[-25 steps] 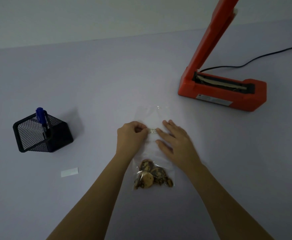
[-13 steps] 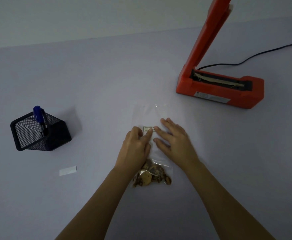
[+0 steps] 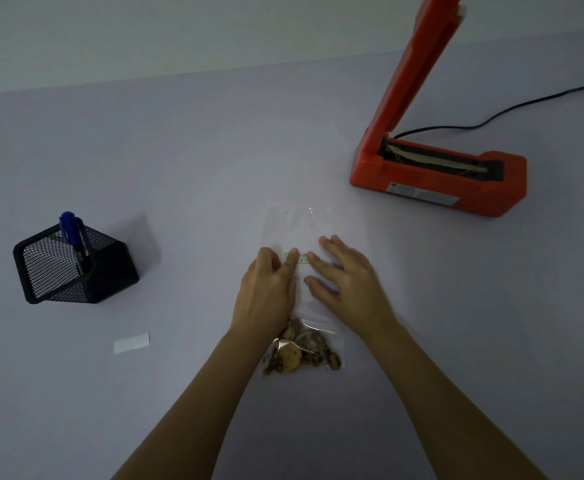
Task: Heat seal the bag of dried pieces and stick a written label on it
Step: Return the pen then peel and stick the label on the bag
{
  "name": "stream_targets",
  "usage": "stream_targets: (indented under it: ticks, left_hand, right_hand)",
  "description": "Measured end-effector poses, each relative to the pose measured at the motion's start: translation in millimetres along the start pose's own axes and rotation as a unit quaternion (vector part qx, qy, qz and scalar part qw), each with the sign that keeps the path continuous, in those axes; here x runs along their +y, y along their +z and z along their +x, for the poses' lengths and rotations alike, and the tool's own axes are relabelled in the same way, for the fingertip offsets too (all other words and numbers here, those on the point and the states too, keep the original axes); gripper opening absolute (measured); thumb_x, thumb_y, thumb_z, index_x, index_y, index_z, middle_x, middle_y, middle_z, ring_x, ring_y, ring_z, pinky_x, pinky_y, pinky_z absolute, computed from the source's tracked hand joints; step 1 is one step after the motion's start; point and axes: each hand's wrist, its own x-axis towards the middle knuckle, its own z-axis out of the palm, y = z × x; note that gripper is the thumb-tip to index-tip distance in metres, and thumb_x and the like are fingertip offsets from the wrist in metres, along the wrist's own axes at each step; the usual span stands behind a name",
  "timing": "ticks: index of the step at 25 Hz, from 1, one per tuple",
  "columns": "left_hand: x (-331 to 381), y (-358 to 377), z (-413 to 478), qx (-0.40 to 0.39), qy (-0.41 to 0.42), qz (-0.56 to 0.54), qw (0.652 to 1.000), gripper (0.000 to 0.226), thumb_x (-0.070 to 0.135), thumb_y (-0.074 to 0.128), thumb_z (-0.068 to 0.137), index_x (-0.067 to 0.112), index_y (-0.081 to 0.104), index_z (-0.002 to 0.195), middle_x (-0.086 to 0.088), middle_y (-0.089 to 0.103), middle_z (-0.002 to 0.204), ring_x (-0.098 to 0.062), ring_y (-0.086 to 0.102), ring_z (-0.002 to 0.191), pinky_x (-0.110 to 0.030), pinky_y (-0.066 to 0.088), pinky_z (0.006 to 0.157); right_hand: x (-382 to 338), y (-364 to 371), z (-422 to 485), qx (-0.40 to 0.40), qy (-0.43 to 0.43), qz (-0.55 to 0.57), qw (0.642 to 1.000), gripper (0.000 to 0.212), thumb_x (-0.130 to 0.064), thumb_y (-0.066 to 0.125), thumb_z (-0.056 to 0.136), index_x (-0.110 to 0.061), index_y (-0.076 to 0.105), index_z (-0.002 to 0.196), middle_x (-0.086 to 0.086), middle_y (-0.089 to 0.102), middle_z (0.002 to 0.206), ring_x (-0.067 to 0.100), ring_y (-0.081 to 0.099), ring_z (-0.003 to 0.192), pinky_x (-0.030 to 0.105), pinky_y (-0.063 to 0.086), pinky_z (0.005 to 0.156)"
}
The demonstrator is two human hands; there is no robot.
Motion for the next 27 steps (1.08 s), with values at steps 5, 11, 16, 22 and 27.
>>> stream_targets:
  ticks: [5,11,16,22,27]
  left_hand:
    - [-6.7,1.9,-3.7,0.013,-0.003,0.019,1.0,0.042,0.006,0.059,0.082,-0.003,0.056,0.123,-0.021,0.053,0.087,-0.032,0.054,0.07,-0.042,0.053,0.062]
    - [-7.9,3.4,-10.5,0.052,-0.019,-0.012,0.998,0.041,0.002,0.063,0.076,-0.006,0.06,0.117,-0.022,0.055,0.085,-0.032,0.056,0.07,-0.038,0.052,0.063]
    - [-12.0,2.9,-7.2,0.031,0.021,0.013,0.999,0.045,0.004,0.063,0.079,0.002,0.058,0.124,-0.022,0.055,0.092,-0.032,0.055,0.075,-0.041,0.053,0.066]
    - [-12.8,5.1,-7.8,0.043,-0.003,-0.006,0.999,0.051,0.002,0.064,0.077,-0.001,0.053,0.127,-0.024,0.054,0.094,-0.033,0.055,0.074,-0.039,0.053,0.065]
    - [-13.5,6.7,-5.1,0.024,-0.009,0.005,1.0,0.051,0.004,0.061,0.081,-0.002,0.05,0.13,-0.025,0.053,0.103,-0.034,0.056,0.082,-0.04,0.053,0.07]
  right_hand:
    - [1.3,2.0,-0.9,0.002,-0.003,-0.005,1.0,0.037,-0.027,0.067,0.082,-0.009,0.066,0.113,0.017,0.056,0.13,0.032,0.048,0.125,0.046,0.04,0.101]
    - [-0.2,-0.2,-1.0,-0.003,0.028,0.006,1.0,0.049,-0.028,0.067,0.082,-0.007,0.055,0.125,0.013,0.056,0.132,0.027,0.046,0.128,0.044,0.038,0.104]
    - [-1.8,-0.2,-0.4,0.0,-0.027,-0.046,0.999,0.038,-0.026,0.064,0.085,-0.012,0.062,0.12,0.018,0.055,0.131,0.035,0.048,0.125,0.048,0.041,0.1]
    - [-3.0,1.1,-1.3,0.002,-0.013,-0.045,0.999,0.044,-0.025,0.066,0.084,-0.009,0.057,0.125,0.017,0.055,0.131,0.033,0.048,0.125,0.05,0.042,0.099]
    - [-1.1,4.6,-0.7,0.0,0.002,-0.064,0.998,0.052,-0.028,0.064,0.084,0.0,0.053,0.126,0.018,0.054,0.132,0.031,0.049,0.125,0.048,0.043,0.099]
